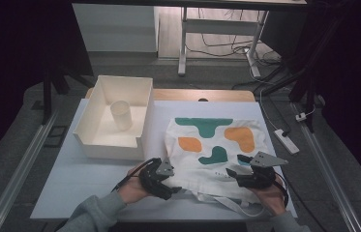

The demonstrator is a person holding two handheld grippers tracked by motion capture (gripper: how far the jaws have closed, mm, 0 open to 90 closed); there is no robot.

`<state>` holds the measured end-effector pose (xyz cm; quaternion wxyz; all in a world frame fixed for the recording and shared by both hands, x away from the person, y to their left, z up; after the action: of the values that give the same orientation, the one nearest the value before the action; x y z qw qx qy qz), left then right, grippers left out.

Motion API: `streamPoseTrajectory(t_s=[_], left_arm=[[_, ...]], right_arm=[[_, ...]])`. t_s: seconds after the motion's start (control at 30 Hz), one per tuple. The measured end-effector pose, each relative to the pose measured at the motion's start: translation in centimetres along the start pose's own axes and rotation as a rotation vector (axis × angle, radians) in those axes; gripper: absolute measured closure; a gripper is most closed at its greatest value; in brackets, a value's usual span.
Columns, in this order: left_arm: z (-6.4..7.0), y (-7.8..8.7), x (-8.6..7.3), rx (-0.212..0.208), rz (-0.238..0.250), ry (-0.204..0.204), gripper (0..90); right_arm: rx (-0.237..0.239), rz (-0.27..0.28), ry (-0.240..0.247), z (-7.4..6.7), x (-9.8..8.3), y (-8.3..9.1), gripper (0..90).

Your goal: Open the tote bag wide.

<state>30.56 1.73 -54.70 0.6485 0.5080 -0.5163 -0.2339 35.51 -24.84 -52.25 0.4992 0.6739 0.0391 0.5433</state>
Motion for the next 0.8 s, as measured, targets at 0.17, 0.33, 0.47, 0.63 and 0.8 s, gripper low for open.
streamPoseTrajectory(t_s=[0.17, 0.33, 0.47, 0.63, 0.8], left_arm=[[-0.3, -0.2, -0.2, 0.031, -0.014, 0.002, 40.0], [-1.0, -0.1, -0.3, 0.036, -0.011, 0.037, 62.4], [-1.2, 0.1, -0.3, 0.026, 0.002, 0.043, 65.9], [-1.9, 1.2, -0.5, -0.001, 0.032, 0.062, 67.8], [-2.5, 2.0, -0.8, -0.002, 0.051, 0.079, 68.3]], right_arm=[[0.004, -0.002, 0.003, -0.2, 0.1, 0.0, 29.9], [0.004, -0.012, 0.015, -0.5, 0.2, 0.0, 29.9], [0.006, -0.015, 0.037, -1.1, 0.6, 0.2, 30.0], [0.053, -0.028, 0.097, -3.0, 1.4, 0.3, 30.2], [0.108, -0.063, 0.163, -5.4, 1.9, -0.2, 30.3]])
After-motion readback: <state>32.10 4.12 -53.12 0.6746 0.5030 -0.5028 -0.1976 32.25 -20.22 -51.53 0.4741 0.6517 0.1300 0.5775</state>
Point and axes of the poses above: each handheld gripper's, and its own axes: y roughly backward along the jaws, x roughly out of its top, z roughly to its right, the point moved 7 cm from there along -y, roughly forward along the jaws, and after that the axes turned 15 degrees about -z, right-handed, at the moved point
